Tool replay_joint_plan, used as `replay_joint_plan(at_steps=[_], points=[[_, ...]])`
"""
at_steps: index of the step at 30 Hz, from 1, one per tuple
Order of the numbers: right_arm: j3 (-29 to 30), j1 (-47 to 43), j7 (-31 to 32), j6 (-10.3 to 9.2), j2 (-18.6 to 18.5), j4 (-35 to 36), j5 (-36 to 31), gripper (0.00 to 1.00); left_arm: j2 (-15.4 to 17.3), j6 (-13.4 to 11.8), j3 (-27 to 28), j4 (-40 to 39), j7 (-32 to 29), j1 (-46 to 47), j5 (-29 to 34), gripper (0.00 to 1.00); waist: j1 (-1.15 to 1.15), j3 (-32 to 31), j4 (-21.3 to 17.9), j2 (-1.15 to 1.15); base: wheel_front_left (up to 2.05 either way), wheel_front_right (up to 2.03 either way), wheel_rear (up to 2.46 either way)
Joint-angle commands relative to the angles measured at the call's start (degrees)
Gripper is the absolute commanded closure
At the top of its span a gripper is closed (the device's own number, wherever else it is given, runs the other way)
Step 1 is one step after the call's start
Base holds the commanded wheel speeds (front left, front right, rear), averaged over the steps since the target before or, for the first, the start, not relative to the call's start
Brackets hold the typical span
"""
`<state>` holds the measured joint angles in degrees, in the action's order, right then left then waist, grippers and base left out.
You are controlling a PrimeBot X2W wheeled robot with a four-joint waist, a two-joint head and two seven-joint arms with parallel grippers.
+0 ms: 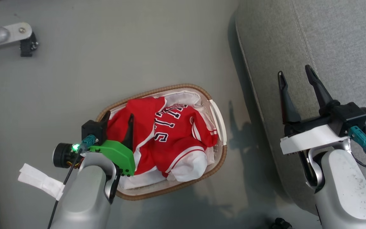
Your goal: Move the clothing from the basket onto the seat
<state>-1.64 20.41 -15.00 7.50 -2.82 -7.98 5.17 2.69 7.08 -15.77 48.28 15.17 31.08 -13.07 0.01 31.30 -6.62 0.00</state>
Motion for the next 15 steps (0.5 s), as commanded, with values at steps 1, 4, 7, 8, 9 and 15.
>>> replay_joint_plan(at_steps=[1,4,7,8,9,15], points=[[-0.2,1.0,-0.3,-0.02,-0.1,0.4,0.6,0.00,0.6,0.2,-0.2,1.0,0.0,2.1,0.4,0.00,-0.01,6.4,-4.5,0.00,0.00,0.00,0.00],[-0.7,2.0,-0.3,-0.02,-0.1,0.9,1.2,0.00,1.0,0.3,-0.4,4.0,0.0,4.3,0.9,0.00,-0.01,8.5,-5.5,0.00,0.00,0.00,0.00],[-1.2,2.6,-0.3,-0.02,-0.1,1.2,1.7,0.00,1.4,0.3,-0.6,6.5,0.0,6.4,1.1,0.00,-0.01,10.1,-6.3,0.00,0.00,0.00,0.00],[-1.4,2.9,-0.3,-0.02,-0.1,1.4,1.9,0.00,1.4,0.2,-0.5,7.6,0.0,7.2,1.0,0.00,-0.01,10.6,-6.6,0.00,0.00,0.00,0.00],[-1.6,3.0,-0.3,-0.02,-0.1,1.5,2.1,0.00,1.5,-0.1,-0.5,8.6,0.0,7.8,1.0,0.00,-0.01,11.0,-6.8,0.00,0.00,0.00,0.00],[-2.6,4.2,-0.3,-0.02,-0.1,1.9,2.9,0.00,2.2,-1.4,0.2,14.1,-0.1,12.4,0.2,0.00,-0.01,13.3,-7.7,0.00,0.00,0.00,0.00]])
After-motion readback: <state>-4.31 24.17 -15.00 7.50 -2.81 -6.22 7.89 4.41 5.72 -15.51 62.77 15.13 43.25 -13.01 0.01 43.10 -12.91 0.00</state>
